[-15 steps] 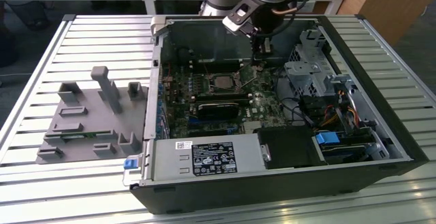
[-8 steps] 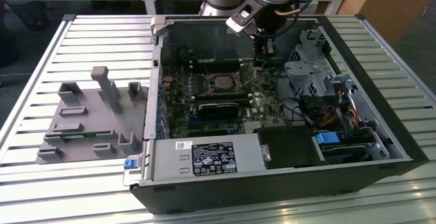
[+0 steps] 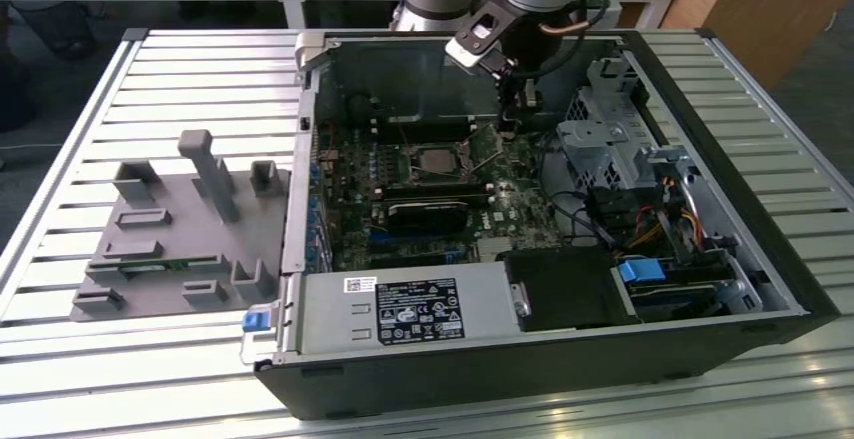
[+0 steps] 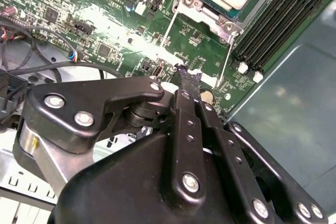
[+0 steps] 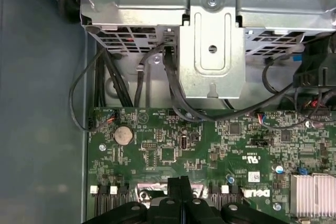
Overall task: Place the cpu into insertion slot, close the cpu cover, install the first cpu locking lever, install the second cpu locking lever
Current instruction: 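Close the cpu cover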
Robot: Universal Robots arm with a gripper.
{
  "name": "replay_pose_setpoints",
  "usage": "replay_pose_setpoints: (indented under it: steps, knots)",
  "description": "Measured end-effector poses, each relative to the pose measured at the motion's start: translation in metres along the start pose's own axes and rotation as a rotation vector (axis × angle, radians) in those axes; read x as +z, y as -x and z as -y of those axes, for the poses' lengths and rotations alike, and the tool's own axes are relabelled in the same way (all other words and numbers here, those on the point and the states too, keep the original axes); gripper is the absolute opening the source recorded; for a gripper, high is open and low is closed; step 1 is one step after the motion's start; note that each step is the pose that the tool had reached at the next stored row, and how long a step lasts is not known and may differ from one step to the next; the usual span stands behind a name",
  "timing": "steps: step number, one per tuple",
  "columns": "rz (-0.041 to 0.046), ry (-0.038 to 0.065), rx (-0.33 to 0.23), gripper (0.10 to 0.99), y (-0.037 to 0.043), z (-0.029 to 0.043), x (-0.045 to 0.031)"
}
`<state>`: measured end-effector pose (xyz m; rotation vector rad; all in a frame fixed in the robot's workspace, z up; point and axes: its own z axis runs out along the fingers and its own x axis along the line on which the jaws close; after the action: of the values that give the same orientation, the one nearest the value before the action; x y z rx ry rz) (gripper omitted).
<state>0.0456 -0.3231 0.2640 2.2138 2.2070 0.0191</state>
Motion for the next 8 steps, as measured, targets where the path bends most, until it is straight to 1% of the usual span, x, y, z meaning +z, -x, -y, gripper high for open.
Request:
replay_pose_setpoints:
  steps: [8]
  knots:
    - [0.0002, -0.006, 0.000, 0.106, -0.0035, -0.0076, 0.0033]
